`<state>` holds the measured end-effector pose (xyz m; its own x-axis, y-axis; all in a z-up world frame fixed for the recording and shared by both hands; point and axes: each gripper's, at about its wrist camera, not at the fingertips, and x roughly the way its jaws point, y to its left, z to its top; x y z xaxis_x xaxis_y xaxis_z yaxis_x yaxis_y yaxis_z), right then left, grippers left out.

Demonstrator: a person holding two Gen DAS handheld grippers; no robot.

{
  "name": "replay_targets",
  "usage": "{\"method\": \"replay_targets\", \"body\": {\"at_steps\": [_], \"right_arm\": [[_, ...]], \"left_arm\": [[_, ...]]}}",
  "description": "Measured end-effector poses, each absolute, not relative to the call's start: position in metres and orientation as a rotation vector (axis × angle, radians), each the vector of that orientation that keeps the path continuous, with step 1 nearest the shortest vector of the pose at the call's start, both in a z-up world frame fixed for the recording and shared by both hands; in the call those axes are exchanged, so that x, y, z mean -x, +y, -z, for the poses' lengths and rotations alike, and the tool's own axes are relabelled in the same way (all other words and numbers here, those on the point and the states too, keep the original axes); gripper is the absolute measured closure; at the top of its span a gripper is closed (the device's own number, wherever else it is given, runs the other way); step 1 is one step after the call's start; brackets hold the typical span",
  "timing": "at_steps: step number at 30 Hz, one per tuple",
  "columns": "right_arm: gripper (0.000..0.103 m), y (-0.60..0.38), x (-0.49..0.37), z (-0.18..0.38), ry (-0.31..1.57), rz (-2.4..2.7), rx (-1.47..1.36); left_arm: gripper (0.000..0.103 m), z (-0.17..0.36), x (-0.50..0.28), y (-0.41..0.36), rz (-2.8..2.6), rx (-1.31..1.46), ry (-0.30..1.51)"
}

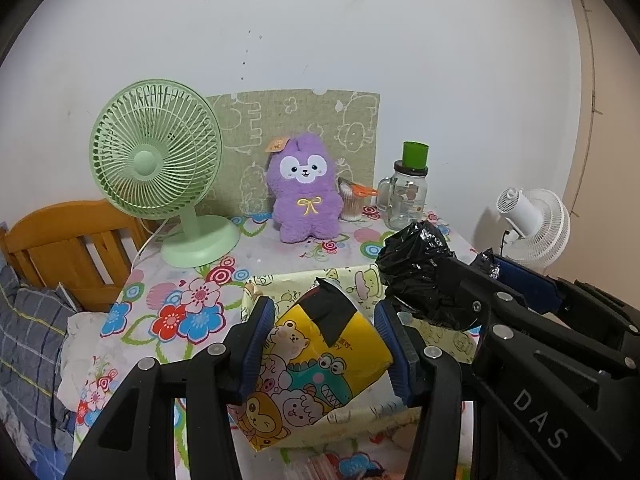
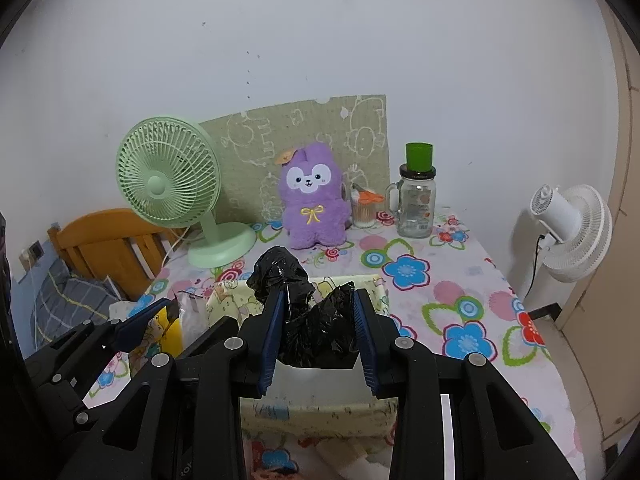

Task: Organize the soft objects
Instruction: 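Lift the snack pack with the left tool while the right tool carries the black bag toward the box, then lower both items into the fabric box and open both tools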

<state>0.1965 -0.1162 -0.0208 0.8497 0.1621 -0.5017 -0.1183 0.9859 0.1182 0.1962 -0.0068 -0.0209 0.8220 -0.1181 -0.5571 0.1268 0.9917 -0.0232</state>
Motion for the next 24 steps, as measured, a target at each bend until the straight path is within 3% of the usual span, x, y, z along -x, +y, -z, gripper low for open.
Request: {"method": "replay_targets", "body": {"at_steps": [18,24], "right_arm": [[0.065,-0.119,-0.262,0.061,0.631,-0.134,-0.124],[0.062,-0.112,-0.27,0.066,0.645,-0.15,-0.105]], "left_arm": [[0.046,0.06,-0.253,-0.007,0.091,0.007,0.686],[0.03,0.066,-0.257,-0.011,0.103,-0.005,0.702]]}}
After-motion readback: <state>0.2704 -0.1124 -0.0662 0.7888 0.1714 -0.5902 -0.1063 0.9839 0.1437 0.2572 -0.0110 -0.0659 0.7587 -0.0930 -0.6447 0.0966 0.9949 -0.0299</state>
